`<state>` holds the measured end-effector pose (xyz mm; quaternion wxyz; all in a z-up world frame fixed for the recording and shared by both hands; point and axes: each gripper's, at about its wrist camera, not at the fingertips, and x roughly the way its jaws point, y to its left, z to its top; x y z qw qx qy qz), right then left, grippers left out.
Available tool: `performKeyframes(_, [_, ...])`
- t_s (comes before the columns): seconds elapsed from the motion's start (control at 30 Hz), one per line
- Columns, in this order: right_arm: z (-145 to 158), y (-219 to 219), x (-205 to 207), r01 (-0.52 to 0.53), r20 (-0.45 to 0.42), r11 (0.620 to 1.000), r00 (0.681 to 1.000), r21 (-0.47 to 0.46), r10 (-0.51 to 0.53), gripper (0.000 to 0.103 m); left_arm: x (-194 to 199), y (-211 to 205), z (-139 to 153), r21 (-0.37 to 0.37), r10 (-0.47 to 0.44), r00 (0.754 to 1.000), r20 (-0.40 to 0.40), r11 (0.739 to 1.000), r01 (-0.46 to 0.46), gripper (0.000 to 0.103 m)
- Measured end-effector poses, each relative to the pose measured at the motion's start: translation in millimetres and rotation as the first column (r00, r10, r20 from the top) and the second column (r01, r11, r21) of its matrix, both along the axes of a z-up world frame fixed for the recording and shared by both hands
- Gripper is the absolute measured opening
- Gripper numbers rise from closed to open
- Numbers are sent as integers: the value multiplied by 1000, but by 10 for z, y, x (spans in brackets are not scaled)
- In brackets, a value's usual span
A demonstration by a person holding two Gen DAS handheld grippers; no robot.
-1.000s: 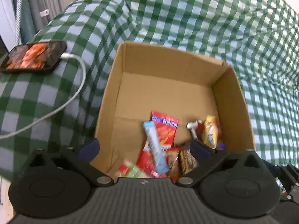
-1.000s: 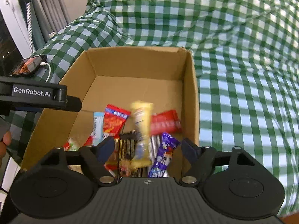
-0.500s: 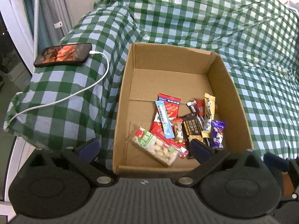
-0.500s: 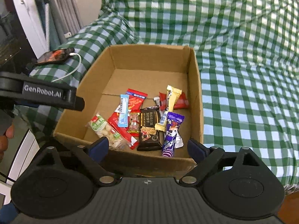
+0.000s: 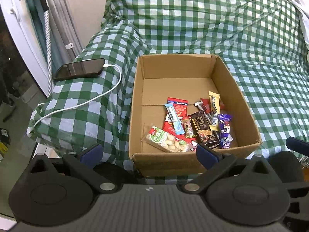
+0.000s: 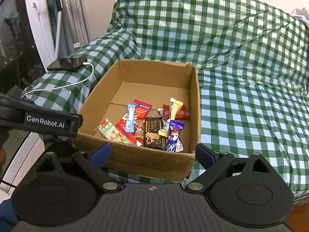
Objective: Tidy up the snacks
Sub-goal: 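Withdraw both tools and hold them above the filled box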
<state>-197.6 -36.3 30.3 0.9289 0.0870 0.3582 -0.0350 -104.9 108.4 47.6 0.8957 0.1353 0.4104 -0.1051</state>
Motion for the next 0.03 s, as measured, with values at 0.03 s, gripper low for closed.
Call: performKeyframes(0.03, [13,5,-20,0,6,1000,1000,-3,0,95,-9,13,7,-7,5,1000,-4,1000,-5,103])
